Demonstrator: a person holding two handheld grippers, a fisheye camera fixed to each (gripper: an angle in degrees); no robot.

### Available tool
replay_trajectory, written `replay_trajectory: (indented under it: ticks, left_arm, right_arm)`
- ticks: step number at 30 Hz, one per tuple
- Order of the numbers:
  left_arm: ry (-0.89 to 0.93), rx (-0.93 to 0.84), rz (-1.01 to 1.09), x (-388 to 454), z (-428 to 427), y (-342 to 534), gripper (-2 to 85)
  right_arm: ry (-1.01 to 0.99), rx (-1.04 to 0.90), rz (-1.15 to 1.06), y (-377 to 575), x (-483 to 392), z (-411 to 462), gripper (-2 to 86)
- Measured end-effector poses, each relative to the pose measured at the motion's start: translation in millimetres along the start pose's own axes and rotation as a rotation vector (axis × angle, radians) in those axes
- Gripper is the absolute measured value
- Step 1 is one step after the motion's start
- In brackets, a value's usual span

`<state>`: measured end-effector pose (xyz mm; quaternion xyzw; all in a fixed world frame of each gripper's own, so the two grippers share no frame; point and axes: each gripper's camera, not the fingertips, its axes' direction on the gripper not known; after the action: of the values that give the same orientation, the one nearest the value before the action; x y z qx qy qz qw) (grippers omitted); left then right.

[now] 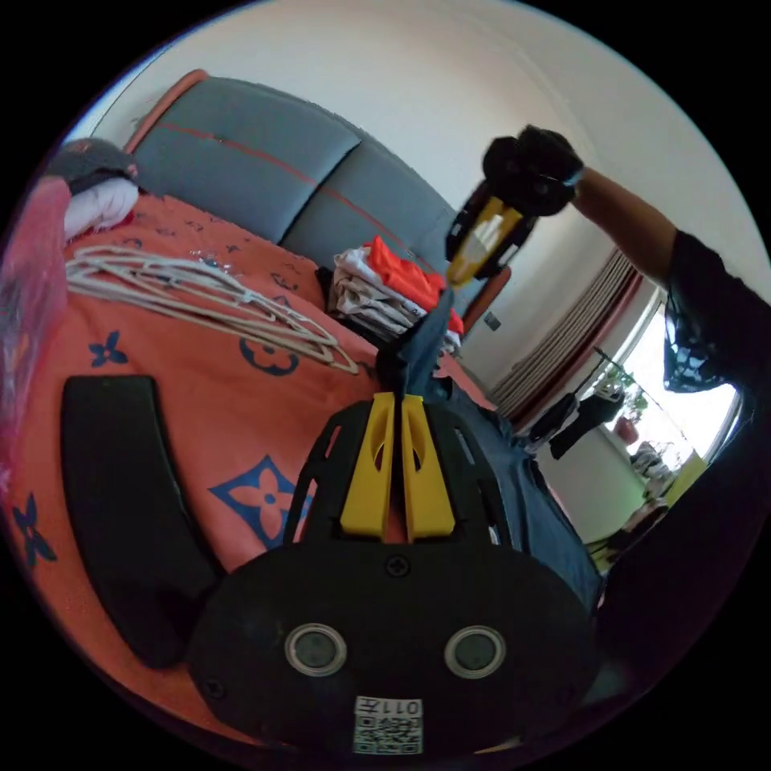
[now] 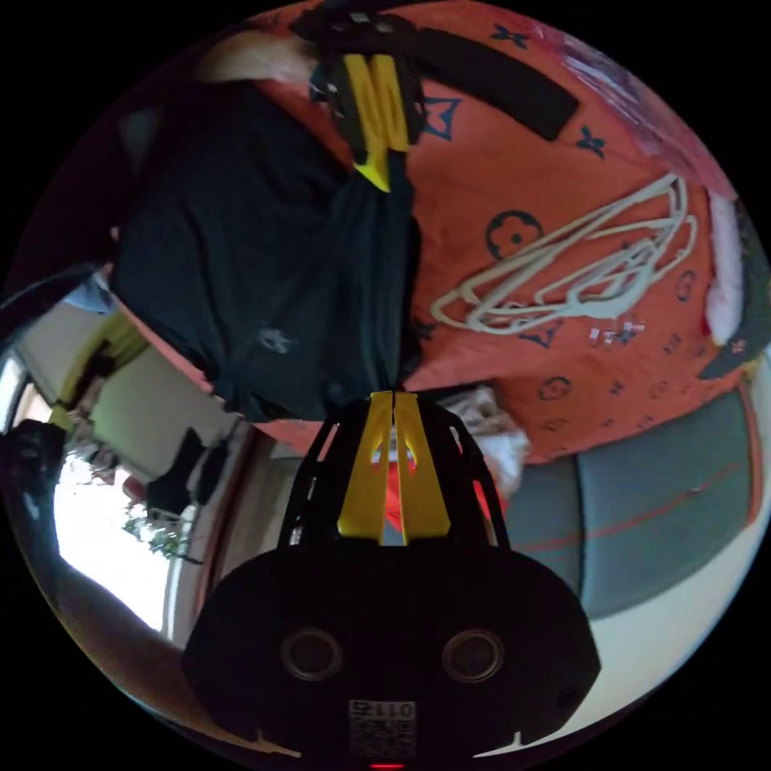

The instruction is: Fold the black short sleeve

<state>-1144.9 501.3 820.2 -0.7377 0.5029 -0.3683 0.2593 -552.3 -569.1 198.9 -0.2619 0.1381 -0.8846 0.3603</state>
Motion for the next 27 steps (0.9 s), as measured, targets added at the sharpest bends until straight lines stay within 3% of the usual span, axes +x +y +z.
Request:
replay_trajectory:
  ticks: [2,4,6,11,15,17,19,23,27]
  left_arm:
    - [-0.100,0.023,0.012,13,2,8,0.0]
    - [-0.122,0.061,-0.054,13,9,21,0.0]
    - [-0.103,0.089,-0.125,10,18,34,0.0]
    - [-0.075,0.018,-0.165,10,45,59,0.1]
    - [-0.091,0.020,-0.156,23,62,77,0.1]
    - [-0.138,-0.006,-0.086,43,77,86,0.1]
    - [-0.185,-0.053,-0.025,58,90,93,0.0]
    - [-0.170,-0.072,0.096,92,121,117,0.1]
    - [-0.159,-0.101,0.275,137,154,140,0.1]
  right_arm:
    - [0.253,0.050,0.076,-1,20,1,1.2]
    - [0.339,0.134,0.161,-7,40,2,1.5]
    - [0.297,0.220,0.236,-16,61,8,1.9]
    - [-0.117,0.405,0.477,-9,128,49,4.8]
    - [-0.218,0.649,0.724,58,162,52,5.3]
    - [-0.398,0.731,0.793,89,173,67,4.8]
    - [-0.605,0.728,0.748,88,175,89,4.8]
    - [-0.807,0.802,0.855,84,171,128,6.4]
    - [-0.901,0.741,0.848,74,165,146,7.2]
